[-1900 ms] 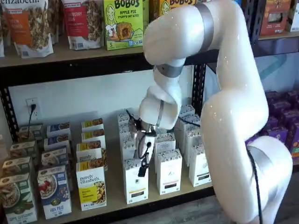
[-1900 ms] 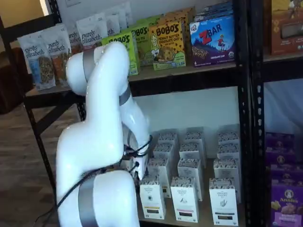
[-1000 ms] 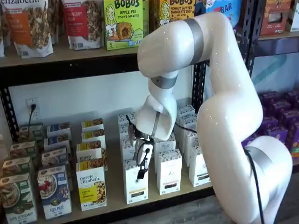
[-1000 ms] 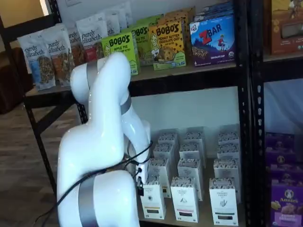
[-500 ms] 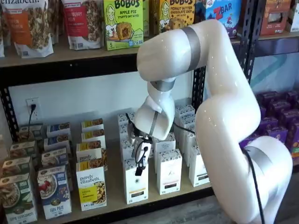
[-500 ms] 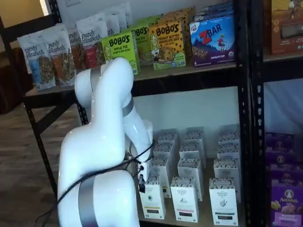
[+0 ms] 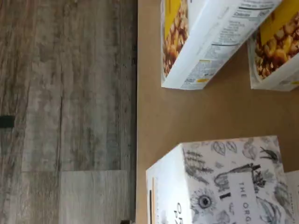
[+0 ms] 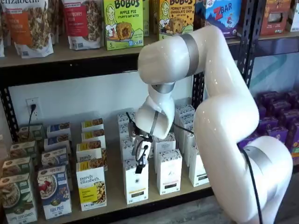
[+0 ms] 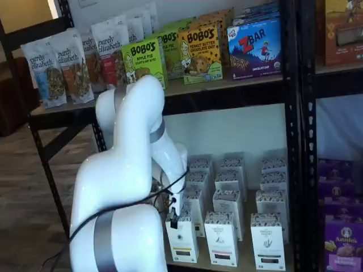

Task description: Pick up the white box with a yellow strip in the middle, on the bottom shelf, the fourth box from the left

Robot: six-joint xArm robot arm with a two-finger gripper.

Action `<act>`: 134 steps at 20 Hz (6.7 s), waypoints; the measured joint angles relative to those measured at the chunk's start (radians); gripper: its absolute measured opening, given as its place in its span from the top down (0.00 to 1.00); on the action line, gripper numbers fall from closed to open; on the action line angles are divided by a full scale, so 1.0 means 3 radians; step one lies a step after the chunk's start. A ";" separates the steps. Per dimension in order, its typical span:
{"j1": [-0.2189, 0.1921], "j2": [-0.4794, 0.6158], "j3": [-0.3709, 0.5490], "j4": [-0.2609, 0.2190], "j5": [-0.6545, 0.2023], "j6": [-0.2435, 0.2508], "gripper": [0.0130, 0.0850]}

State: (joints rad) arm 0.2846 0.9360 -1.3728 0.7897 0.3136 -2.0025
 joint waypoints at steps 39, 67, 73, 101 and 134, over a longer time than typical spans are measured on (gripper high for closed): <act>-0.0102 0.0502 -0.0522 -0.1736 0.0006 0.1487 0.00; -0.0075 0.0553 -0.0547 -0.1659 -0.0057 0.1440 0.28; -0.0066 0.0550 -0.0552 -0.1567 -0.0048 0.1366 0.33; -0.0006 0.0169 0.0038 -0.1257 -0.0135 0.1109 0.44; 0.0189 -0.1195 0.1877 -0.1009 -0.0454 0.1002 0.44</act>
State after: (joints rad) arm 0.3414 0.5775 -0.8095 0.4869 0.1773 -1.7019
